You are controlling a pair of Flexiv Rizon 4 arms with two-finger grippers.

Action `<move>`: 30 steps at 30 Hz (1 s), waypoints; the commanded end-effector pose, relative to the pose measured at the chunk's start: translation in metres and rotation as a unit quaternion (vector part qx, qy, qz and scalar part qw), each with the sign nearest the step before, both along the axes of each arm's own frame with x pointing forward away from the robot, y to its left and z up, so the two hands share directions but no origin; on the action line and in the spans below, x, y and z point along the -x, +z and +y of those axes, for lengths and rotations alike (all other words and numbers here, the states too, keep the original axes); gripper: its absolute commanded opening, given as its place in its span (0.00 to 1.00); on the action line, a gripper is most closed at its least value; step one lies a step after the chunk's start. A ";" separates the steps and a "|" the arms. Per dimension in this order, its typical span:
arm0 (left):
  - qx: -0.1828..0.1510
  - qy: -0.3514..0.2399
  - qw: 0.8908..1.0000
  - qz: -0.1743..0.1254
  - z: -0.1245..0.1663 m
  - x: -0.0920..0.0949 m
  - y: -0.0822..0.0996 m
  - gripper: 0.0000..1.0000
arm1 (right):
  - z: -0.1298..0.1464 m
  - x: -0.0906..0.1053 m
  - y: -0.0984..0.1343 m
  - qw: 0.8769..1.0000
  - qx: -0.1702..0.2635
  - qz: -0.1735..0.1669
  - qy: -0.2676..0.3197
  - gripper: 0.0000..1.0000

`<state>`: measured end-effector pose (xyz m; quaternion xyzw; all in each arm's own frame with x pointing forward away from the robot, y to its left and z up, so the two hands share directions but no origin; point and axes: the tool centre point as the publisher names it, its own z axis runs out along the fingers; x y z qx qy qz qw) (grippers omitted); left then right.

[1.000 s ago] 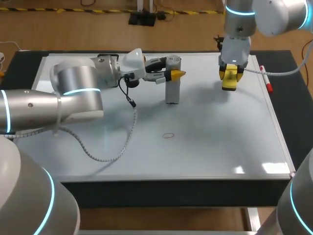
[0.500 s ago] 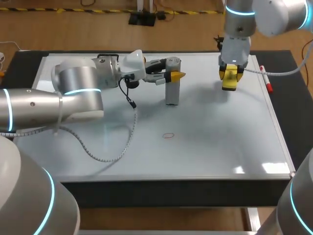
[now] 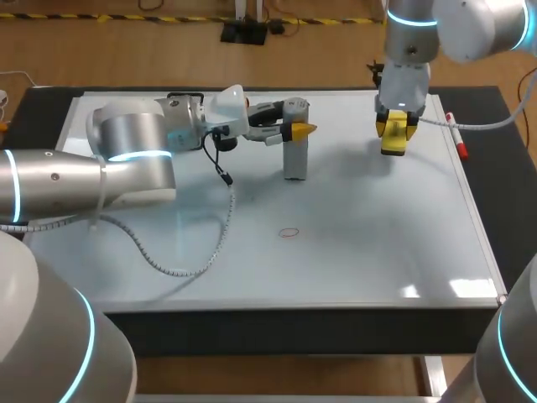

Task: Pick up the inspection probe, press it on each red-marked spot on the whiteboard one by one, put down the probe, pick up the eraser, and wipe off all the red marks.

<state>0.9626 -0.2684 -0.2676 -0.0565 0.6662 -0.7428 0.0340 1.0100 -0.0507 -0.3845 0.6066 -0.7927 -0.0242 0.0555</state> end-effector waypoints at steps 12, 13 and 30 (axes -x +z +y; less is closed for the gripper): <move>0.002 0.000 1.000 -0.004 0.005 0.000 0.005 0.00 | -0.001 -0.001 0.001 1.000 0.002 0.000 0.001 0.00; 0.003 0.002 1.000 -0.004 0.006 0.000 0.007 0.00 | -0.001 -0.001 0.001 1.000 0.002 0.000 0.001 0.00; 0.003 0.030 0.999 -0.017 0.057 0.009 0.042 0.00 | -0.001 -0.001 0.001 1.000 0.002 0.000 0.001 0.00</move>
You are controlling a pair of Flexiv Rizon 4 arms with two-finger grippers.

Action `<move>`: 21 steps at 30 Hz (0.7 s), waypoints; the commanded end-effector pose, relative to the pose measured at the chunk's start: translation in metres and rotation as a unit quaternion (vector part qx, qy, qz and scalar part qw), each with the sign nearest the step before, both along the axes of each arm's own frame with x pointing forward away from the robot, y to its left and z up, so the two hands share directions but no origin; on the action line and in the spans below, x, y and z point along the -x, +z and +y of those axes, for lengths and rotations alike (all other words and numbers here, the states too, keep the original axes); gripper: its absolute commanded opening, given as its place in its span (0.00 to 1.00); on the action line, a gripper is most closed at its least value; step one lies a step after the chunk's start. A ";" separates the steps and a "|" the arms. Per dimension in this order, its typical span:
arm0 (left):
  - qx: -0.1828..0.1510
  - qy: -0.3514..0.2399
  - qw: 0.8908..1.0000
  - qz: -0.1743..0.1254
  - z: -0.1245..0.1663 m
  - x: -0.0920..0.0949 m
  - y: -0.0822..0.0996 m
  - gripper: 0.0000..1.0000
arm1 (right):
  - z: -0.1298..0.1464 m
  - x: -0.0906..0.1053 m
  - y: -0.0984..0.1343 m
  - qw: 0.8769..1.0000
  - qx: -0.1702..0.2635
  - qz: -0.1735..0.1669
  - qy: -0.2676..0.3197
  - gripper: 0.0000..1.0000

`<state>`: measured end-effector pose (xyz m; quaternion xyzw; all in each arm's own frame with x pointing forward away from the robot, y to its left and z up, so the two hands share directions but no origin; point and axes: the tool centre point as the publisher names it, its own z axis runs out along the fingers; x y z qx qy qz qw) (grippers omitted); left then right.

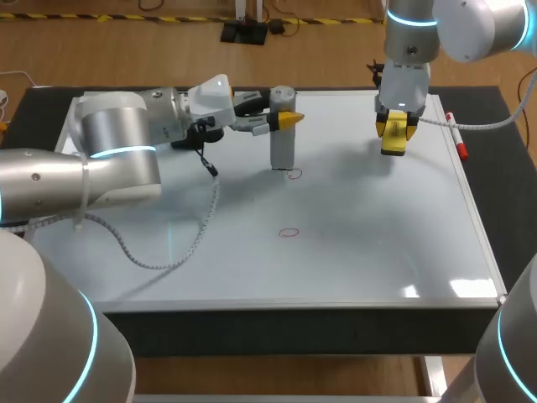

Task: Pick up the inspection probe, press it on each red-marked spot on the whiteboard one by one, put down the probe, pick up the eraser, and wipe off all the red marks.

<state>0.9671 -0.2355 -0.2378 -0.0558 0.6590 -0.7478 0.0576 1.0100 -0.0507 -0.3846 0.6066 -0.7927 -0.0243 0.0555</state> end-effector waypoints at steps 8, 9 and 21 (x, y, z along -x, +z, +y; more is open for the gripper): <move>-0.007 0.048 0.999 -0.007 0.074 0.023 0.020 0.00 | -0.001 -0.001 0.001 1.000 0.002 0.000 0.001 0.00; -0.007 0.054 0.999 -0.008 0.081 0.024 0.021 0.00 | -0.001 -0.001 0.001 1.000 0.002 0.000 0.001 0.00; -0.017 0.108 0.994 -0.014 0.156 0.042 0.025 0.00 | -0.001 -0.001 0.001 1.000 0.002 0.000 0.001 0.00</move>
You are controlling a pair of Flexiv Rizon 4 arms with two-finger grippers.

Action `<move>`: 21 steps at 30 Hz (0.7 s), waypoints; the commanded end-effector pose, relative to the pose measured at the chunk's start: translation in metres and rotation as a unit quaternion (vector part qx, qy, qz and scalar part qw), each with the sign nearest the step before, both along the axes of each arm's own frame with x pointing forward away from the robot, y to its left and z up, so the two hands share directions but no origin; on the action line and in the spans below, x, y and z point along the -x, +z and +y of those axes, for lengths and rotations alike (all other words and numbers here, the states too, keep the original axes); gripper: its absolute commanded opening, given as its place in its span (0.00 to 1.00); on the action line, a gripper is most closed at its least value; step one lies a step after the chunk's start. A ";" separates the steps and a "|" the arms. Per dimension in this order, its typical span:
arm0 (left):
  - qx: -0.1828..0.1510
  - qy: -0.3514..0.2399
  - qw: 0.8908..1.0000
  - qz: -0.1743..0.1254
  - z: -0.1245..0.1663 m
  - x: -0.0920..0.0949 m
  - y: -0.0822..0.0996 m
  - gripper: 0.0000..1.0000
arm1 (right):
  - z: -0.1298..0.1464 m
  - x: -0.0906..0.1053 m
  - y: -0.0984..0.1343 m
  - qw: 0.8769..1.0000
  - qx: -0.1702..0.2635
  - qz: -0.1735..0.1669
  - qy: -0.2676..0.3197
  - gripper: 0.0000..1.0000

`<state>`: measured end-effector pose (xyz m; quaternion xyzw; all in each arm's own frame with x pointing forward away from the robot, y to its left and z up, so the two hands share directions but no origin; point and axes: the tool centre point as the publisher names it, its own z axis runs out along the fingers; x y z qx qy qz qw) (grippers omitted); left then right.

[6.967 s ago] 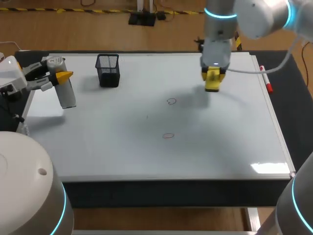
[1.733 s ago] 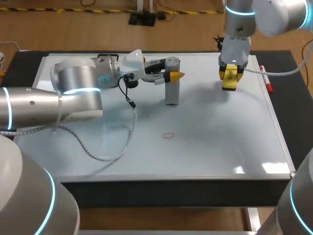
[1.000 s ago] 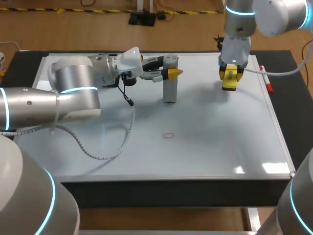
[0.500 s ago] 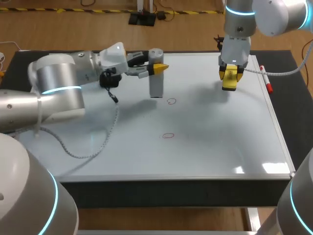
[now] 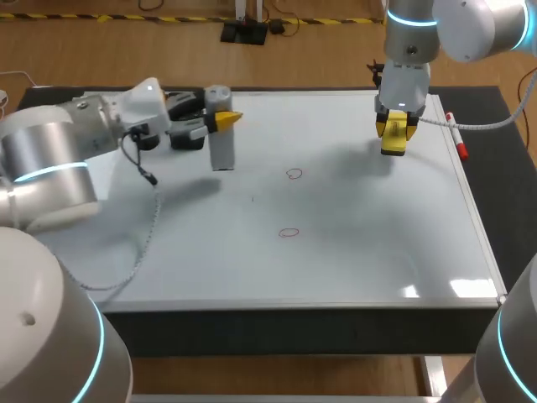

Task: Pick up the inspection probe, press it on each red-marked spot on the whiteboard one by one, put down the probe, pick up the eraser, and wipe off all the red marks.

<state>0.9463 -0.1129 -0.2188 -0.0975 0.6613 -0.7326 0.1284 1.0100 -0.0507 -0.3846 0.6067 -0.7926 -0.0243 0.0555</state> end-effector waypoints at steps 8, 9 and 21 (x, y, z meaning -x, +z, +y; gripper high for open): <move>-0.012 0.059 0.998 -0.004 0.072 0.031 0.009 0.00 | -0.001 -0.001 0.001 1.000 0.002 0.000 0.001 0.00; -0.013 0.062 0.998 -0.005 0.077 0.031 0.009 0.00 | -0.001 -0.001 0.001 1.000 0.002 0.000 0.001 0.00; -0.009 0.088 0.996 -0.014 0.107 0.037 0.009 0.00 | -0.001 -0.001 0.001 1.000 0.002 0.000 0.001 0.00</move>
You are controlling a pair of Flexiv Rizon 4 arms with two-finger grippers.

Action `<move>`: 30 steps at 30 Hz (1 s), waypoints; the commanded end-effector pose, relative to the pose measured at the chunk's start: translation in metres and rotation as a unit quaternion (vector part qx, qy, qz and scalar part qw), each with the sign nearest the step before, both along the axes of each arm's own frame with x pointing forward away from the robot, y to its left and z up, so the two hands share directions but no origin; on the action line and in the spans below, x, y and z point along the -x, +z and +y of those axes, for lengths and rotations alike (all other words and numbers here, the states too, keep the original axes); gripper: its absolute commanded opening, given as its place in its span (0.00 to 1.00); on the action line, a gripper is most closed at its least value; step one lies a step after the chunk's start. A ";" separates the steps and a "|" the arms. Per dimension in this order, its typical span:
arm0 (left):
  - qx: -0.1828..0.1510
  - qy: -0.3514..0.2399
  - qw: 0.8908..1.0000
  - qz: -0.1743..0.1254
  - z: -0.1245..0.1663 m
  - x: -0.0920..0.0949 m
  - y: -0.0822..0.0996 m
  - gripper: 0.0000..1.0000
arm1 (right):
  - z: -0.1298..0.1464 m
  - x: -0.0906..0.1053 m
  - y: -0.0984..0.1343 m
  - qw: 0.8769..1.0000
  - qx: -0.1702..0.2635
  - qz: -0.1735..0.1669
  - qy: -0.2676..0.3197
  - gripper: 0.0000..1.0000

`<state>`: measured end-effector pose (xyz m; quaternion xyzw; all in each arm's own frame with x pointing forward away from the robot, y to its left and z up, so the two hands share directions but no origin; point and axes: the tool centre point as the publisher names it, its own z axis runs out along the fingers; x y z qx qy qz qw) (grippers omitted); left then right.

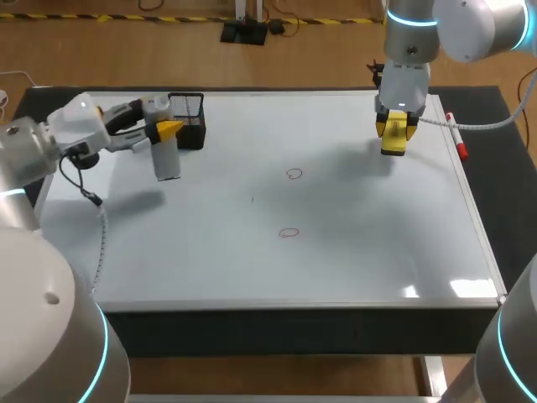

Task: Pick up the inspection probe, press it on each red-marked spot on the whiteboard one by one, put down the probe, pick up the eraser, and wipe off all the red marks.

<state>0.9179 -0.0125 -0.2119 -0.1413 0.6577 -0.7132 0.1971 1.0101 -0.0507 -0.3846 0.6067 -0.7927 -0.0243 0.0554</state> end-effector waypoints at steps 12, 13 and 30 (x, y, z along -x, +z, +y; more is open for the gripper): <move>0.005 0.008 1.000 -0.004 0.009 0.009 0.002 0.00 | -0.001 -0.001 0.001 1.000 0.002 0.000 0.001 0.00; 0.005 0.008 1.000 -0.004 0.009 0.009 0.002 0.00 | 0.003 0.000 0.001 1.000 0.004 0.001 0.004 0.00; 0.005 0.008 1.000 -0.004 0.009 0.009 0.002 0.00 | 0.128 0.034 0.006 0.993 0.002 -0.019 0.119 0.00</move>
